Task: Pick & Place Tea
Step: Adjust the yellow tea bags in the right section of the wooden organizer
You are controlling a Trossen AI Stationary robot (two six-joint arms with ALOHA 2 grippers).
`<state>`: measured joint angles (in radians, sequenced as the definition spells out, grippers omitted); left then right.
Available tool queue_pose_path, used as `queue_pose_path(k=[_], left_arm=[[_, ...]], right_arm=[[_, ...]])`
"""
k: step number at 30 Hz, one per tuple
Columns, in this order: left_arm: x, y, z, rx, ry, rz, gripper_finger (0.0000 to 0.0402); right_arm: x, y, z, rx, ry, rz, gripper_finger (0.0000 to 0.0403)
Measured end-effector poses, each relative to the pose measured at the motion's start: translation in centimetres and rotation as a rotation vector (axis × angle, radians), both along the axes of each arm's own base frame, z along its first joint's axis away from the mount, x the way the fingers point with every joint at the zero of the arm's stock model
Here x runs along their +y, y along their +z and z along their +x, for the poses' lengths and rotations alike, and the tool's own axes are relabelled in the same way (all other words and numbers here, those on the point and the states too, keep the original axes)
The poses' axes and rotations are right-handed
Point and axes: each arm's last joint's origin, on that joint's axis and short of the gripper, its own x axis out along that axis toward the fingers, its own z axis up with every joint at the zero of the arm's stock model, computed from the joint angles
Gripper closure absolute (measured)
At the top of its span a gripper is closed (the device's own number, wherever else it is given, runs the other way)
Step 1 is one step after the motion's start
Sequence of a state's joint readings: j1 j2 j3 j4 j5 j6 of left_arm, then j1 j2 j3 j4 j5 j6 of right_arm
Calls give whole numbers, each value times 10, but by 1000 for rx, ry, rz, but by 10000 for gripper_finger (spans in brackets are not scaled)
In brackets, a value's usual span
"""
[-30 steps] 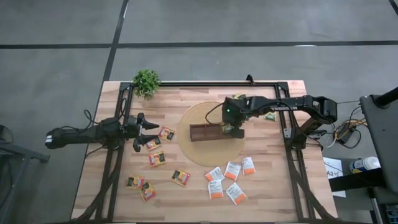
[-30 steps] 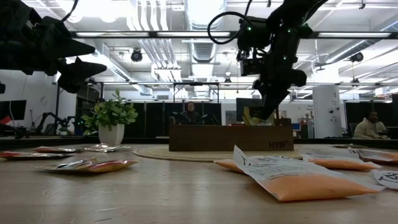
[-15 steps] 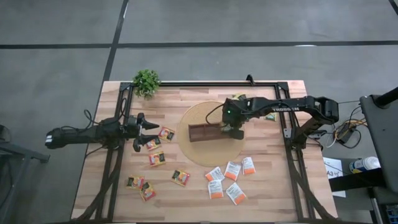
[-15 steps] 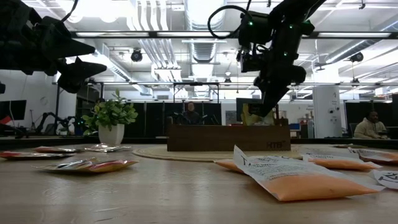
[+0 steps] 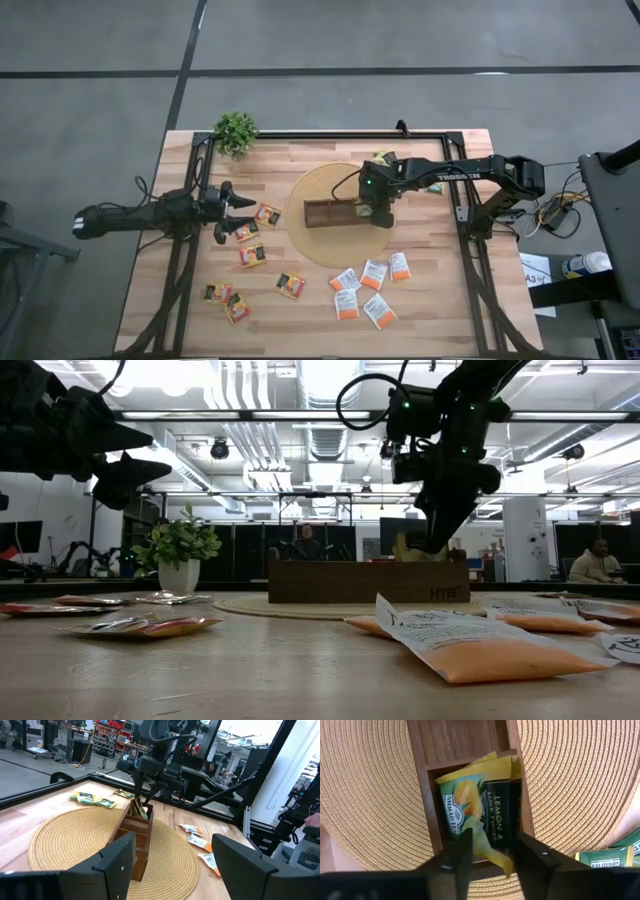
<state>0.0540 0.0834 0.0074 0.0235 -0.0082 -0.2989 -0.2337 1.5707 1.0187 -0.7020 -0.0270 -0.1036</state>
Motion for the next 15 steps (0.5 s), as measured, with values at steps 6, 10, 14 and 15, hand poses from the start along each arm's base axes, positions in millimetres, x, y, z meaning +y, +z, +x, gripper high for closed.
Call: queue_pose_path(k=[6, 10, 14, 15], left_arm=[[0, 0, 0, 0, 0, 0, 145], [0, 0, 0, 0, 0, 0, 145], [0, 0, 0, 0, 0, 0, 145], [0, 0, 0, 0, 0, 0, 145]], right_arm=[[0, 0, 0, -3, -19, 7, 200], [0, 1, 3, -28, -29, 4, 171], [-1, 2, 6, -57, -32, -34, 152], [-1, 2, 6, -50, -37, -64, 150]])
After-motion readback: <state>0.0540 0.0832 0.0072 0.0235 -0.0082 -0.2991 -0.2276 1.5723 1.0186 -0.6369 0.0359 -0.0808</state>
